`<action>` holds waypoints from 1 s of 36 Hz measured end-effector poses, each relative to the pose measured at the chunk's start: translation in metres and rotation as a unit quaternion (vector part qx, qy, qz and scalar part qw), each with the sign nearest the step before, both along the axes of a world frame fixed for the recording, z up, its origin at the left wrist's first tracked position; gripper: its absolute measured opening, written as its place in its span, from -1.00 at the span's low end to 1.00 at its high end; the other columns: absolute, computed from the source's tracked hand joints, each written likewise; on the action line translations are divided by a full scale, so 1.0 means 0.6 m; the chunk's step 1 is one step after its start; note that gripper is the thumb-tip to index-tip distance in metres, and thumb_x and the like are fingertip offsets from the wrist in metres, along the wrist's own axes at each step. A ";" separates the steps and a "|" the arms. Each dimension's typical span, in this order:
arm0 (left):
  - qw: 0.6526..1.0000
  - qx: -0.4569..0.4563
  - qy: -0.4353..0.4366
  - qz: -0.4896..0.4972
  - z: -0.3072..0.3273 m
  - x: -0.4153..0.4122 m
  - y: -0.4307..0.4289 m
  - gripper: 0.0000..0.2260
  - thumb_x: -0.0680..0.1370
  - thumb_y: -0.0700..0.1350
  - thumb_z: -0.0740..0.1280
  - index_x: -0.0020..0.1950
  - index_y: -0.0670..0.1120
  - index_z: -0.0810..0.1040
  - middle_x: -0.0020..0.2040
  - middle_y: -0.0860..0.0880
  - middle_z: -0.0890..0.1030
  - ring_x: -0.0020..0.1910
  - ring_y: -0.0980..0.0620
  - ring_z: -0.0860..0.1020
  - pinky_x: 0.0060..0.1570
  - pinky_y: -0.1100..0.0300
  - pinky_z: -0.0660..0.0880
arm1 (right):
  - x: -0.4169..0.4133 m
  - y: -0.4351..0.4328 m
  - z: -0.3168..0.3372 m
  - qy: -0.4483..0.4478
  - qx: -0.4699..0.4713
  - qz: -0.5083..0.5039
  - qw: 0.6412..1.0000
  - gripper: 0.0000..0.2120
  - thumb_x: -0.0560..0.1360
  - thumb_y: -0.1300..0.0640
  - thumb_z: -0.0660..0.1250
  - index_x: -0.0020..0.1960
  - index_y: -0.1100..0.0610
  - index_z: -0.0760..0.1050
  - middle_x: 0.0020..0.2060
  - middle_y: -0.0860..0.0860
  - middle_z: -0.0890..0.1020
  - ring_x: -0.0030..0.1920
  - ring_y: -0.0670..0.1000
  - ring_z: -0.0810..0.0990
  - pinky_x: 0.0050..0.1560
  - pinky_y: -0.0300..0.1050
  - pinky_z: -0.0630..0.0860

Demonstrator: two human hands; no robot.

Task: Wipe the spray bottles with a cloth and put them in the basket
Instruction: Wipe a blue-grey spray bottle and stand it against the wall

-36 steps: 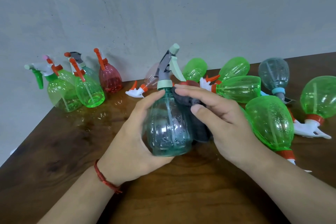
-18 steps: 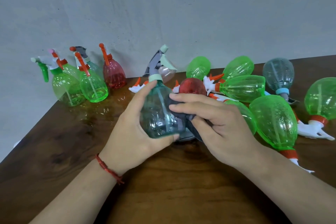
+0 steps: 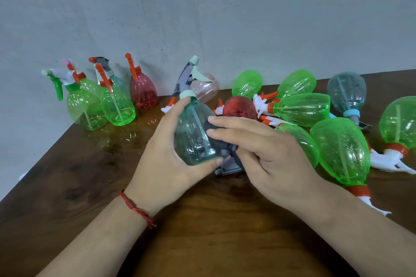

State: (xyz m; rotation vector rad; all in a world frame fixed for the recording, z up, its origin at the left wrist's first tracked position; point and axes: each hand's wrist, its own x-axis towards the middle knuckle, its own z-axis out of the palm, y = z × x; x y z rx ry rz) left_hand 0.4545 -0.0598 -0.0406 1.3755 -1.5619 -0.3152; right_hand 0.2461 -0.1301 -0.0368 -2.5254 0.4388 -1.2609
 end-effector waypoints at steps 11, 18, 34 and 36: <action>0.983 -0.063 -0.165 -0.048 0.001 -0.011 0.001 0.05 0.38 0.03 0.72 0.69 -0.17 0.20 0.58 -0.03 0.40 0.56 -0.01 0.43 0.52 0.01 0.43 | 0.006 -0.006 0.002 -0.059 0.092 -0.049 0.993 -0.51 0.62 0.46 0.25 0.41 0.07 0.61 0.43 -0.13 0.57 0.47 -0.25 0.46 0.49 -0.31 0.34; 0.991 -0.040 -0.086 -0.096 -0.005 -0.011 -0.002 0.03 0.37 -0.05 0.72 0.68 -0.12 0.20 0.57 -0.04 0.41 0.53 -0.09 0.48 0.47 -0.08 0.49 | 0.008 -0.006 0.001 -0.117 0.219 -0.026 0.968 -0.57 0.68 0.39 0.23 0.41 0.04 0.61 0.37 -0.20 0.61 0.45 -0.25 0.47 0.52 -0.20 0.38; 0.991 0.006 0.136 -0.003 -0.004 -0.004 -0.010 -0.05 0.29 0.00 0.74 0.59 0.10 0.34 0.43 0.04 0.58 0.37 -0.01 0.62 0.34 -0.10 0.59 | 0.004 0.007 0.000 -0.038 0.060 0.009 0.997 -0.49 0.57 0.53 0.22 0.36 0.15 0.64 0.42 -0.04 0.59 0.44 -0.14 0.53 0.41 -0.21 0.48; 0.988 0.011 0.153 0.005 -0.002 -0.003 -0.011 -0.04 0.27 0.07 0.73 0.59 0.11 0.35 0.41 0.04 0.60 0.35 0.00 0.64 0.33 -0.10 0.60 | 0.006 0.008 -0.002 -0.032 0.050 0.013 0.998 -0.50 0.56 0.52 0.22 0.36 0.15 0.64 0.42 -0.02 0.59 0.45 -0.12 0.53 0.45 -0.15 0.47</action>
